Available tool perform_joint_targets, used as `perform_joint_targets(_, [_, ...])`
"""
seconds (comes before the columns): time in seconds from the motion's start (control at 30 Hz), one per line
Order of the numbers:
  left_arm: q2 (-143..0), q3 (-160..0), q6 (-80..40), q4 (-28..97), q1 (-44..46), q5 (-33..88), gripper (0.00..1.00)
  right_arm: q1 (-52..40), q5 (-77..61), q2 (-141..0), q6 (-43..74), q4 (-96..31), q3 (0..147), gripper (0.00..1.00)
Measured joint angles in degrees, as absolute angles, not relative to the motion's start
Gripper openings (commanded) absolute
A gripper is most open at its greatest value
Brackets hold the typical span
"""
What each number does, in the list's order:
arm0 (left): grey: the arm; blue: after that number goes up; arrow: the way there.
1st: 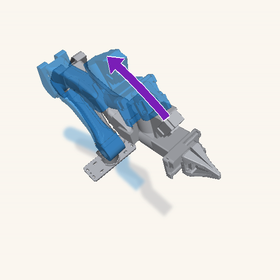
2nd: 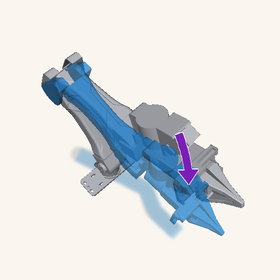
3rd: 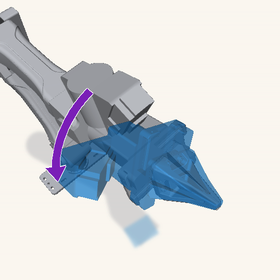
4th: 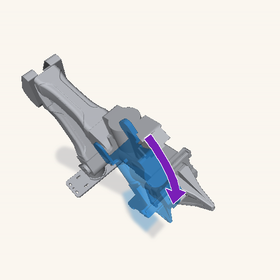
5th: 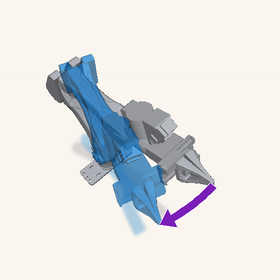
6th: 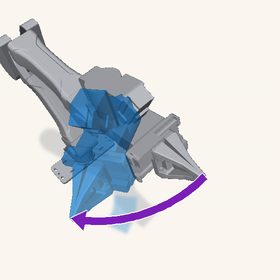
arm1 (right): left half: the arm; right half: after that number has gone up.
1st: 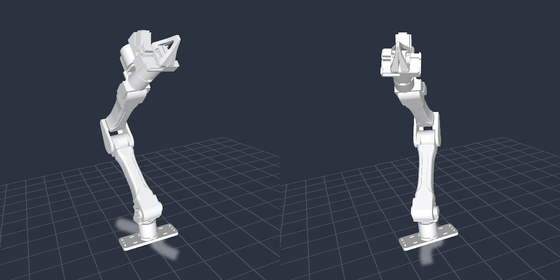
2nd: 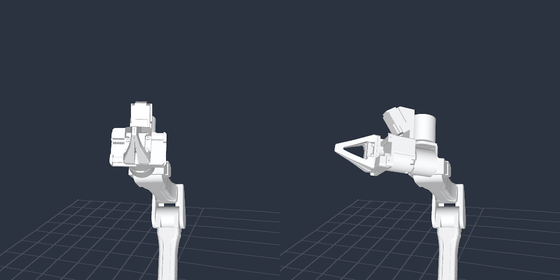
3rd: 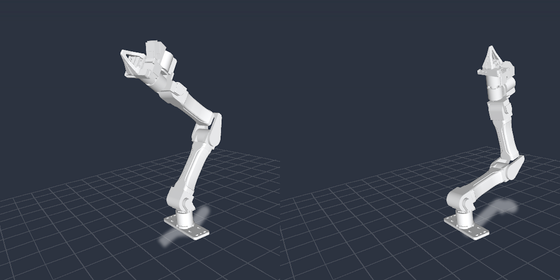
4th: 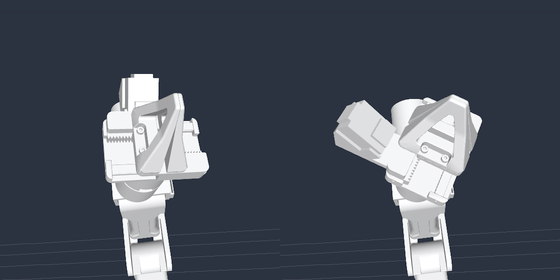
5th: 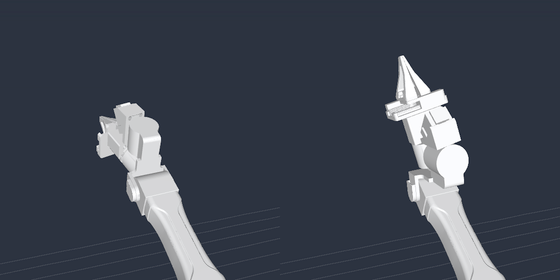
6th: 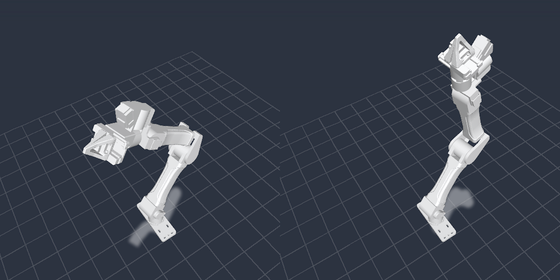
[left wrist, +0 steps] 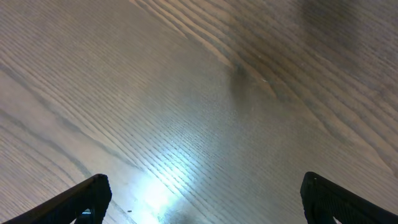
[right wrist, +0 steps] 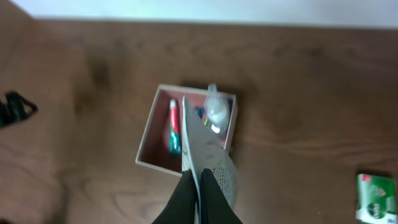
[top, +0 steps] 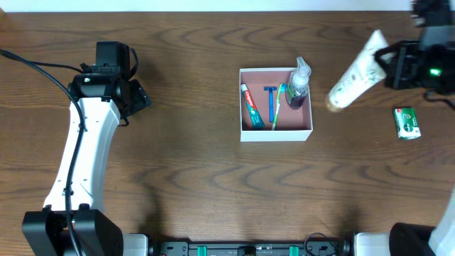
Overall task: Pack container
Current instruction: 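Carry the Pantene tube over the box's right side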
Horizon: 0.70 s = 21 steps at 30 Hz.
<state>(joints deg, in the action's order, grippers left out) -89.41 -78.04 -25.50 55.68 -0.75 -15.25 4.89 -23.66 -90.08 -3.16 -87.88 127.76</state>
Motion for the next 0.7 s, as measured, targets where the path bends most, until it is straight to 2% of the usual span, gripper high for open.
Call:
perform_joint_targets(0.27, [-89.4,-78.0,-25.5,55.7,-0.8,-15.2,0.98,-3.4,-22.5,-92.4,-3.2,-82.9,120.3,0.01])
perform_joint_targets(0.7, [-89.4,-78.0,-25.5,55.7,-0.8,-15.2,0.98,-9.6,-17.7,-96.1,-6.5,-73.0,110.8,0.01])
